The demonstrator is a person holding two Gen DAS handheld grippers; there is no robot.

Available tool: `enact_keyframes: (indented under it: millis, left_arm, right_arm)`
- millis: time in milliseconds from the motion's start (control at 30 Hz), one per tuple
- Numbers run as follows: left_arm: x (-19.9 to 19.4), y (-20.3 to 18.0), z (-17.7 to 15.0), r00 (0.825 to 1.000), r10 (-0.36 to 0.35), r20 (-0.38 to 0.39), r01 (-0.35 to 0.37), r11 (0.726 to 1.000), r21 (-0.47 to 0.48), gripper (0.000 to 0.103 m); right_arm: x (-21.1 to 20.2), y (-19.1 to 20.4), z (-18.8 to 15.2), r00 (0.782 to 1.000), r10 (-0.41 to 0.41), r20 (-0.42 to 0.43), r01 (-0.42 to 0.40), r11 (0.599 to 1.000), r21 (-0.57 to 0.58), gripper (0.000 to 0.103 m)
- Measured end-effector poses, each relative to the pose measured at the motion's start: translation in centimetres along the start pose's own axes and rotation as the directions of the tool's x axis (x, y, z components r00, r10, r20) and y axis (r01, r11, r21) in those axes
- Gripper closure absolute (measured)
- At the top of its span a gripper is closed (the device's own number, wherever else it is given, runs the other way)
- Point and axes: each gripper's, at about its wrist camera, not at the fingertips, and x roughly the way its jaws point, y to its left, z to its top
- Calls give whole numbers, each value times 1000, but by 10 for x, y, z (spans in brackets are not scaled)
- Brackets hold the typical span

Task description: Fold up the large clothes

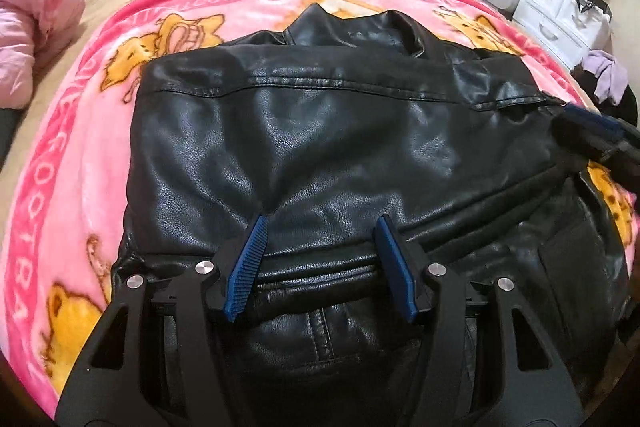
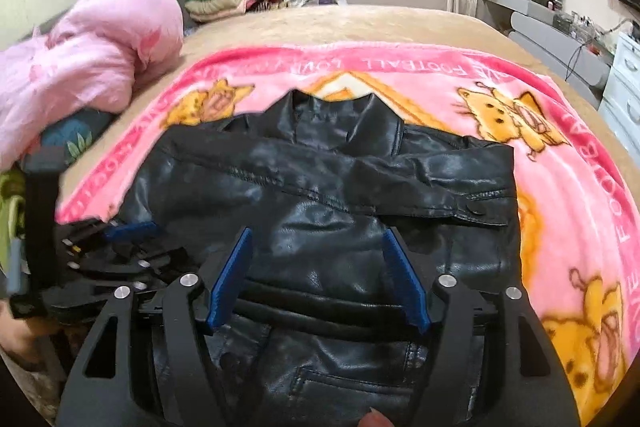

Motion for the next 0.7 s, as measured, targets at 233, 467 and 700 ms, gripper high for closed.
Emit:
enact_keyframes:
  millis: [233,467,700]
  left_arm:
    - [-3,10,0,998,-68,-7,68,996,-57,54]
    - [-5,9,3,998,-69,-9,68,996,-58,54]
    - [-14,16,5,994,-111,-7,110,989,-99,46]
  right_arm:
    - [46,-22,-27,985,-11,-171,27,995,91,38]
    - [30,-22,-25,993,30,-110,-15,991,132,36]
    - [0,-17,-22,999,33,-31,-29,992,126,20]
